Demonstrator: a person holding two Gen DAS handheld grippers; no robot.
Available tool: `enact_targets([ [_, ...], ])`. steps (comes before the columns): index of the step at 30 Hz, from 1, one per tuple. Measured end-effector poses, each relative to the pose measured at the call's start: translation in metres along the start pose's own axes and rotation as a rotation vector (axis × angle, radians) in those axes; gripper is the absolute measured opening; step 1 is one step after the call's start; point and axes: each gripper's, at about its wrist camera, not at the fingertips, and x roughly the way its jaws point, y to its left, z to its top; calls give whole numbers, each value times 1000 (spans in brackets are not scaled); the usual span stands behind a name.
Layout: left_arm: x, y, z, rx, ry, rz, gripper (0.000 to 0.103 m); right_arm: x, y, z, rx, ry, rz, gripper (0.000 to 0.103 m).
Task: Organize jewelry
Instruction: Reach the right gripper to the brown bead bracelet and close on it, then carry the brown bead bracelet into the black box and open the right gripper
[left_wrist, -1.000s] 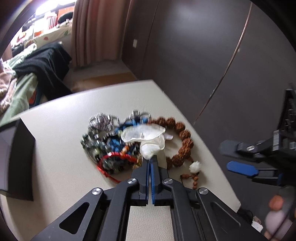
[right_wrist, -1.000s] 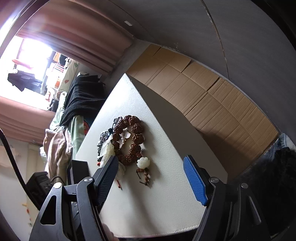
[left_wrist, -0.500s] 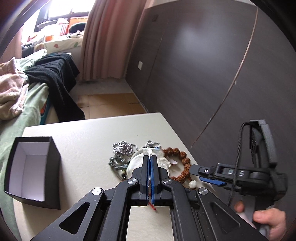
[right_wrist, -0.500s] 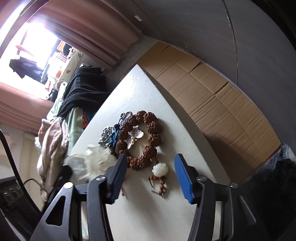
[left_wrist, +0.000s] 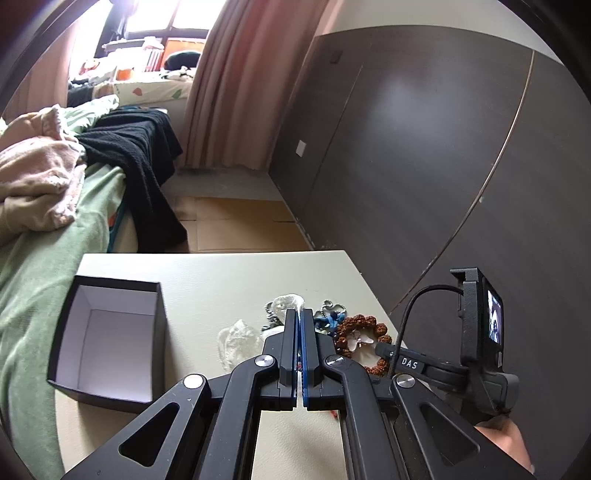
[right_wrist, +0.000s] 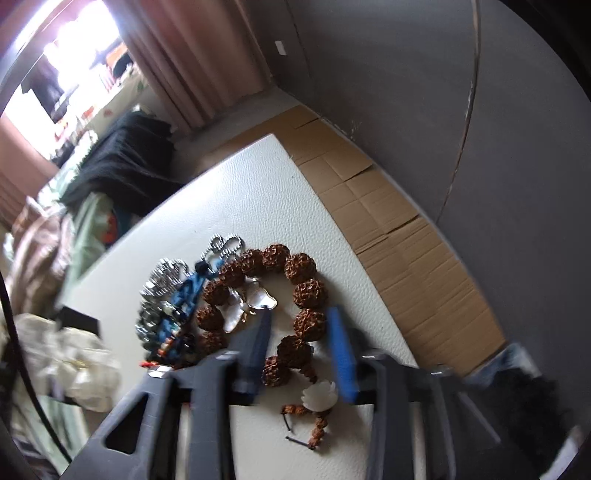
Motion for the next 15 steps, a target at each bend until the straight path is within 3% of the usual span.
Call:
enact_targets([
  [5,-16,10,-4,-14,-20,12,0,-11,-17,-5,94,14,100,20],
  [9,-33,23,-3,-46,-49,13,0,-41,-26,-12,150,-47,240,20],
  [15,-53,44,0,-91,-88,27,0,-85,-7,-27,106,-166,390,20],
])
